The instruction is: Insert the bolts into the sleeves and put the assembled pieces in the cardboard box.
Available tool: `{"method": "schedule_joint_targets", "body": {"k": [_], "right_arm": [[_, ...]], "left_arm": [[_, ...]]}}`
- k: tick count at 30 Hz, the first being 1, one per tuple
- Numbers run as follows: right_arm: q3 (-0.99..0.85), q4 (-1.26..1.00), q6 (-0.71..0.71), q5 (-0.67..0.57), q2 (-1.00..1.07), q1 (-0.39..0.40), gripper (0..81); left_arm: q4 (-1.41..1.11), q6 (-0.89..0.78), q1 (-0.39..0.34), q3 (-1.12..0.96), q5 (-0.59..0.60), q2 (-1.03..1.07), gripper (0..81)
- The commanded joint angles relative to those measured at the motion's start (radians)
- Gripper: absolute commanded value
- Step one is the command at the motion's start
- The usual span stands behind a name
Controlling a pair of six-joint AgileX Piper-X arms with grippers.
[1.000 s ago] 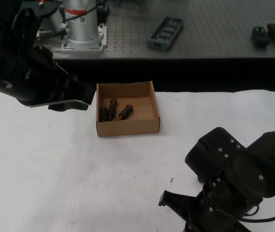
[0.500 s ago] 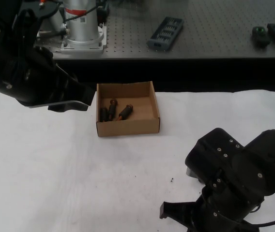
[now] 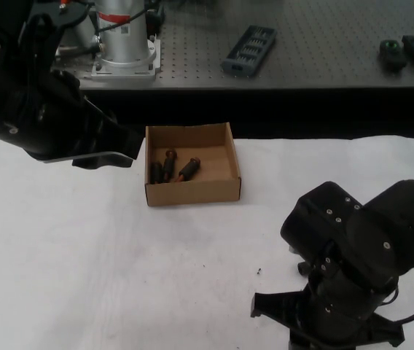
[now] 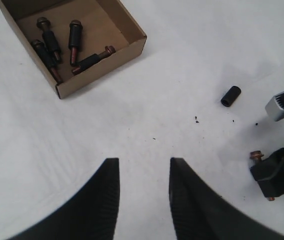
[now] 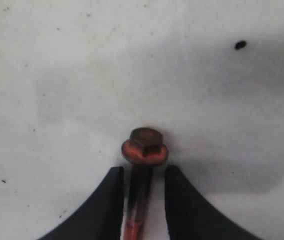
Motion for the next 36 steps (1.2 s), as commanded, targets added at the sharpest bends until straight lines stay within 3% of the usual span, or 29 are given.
{"method": "schedule_joint_targets", "body": {"k": [1,8,15,22,27,32,36], "right_arm": [[-0.009,-0.004,0.004,0.022,0.004,-0.008,23.2],[-0.017,0.001,0.027,0.022,0.016,-0.008,20.9],[-0.017,0.001,0.026,0.004,0.019,-0.008,0.2],[-0.017,-0.002,0.005,-0.015,0.019,-0.008,1.9],[-0.017,0.018,-0.130,-0.022,-0.026,-0.016,1.9],[-0.017,0.019,-0.209,0.069,-0.148,-0.064,1.9],[-0.017,0.019,-0.277,0.120,-0.283,-0.133,1.9]], "left_arm": [[0.003,0.007,0.003,-0.006,0.005,-0.012,25.1],[0.003,0.007,0.003,-0.006,0.005,-0.012,25.1],[0.003,0.007,0.003,-0.006,0.005,-0.012,25.1],[0.003,0.007,0.003,-0.006,0.005,-0.012,25.1],[-0.029,0.065,0.003,-0.005,0.045,0.012,25.1],[-0.077,0.067,0.001,-0.005,0.151,0.063,25.1],[-0.098,0.070,0.001,-0.005,0.165,0.103,25.1]]}}
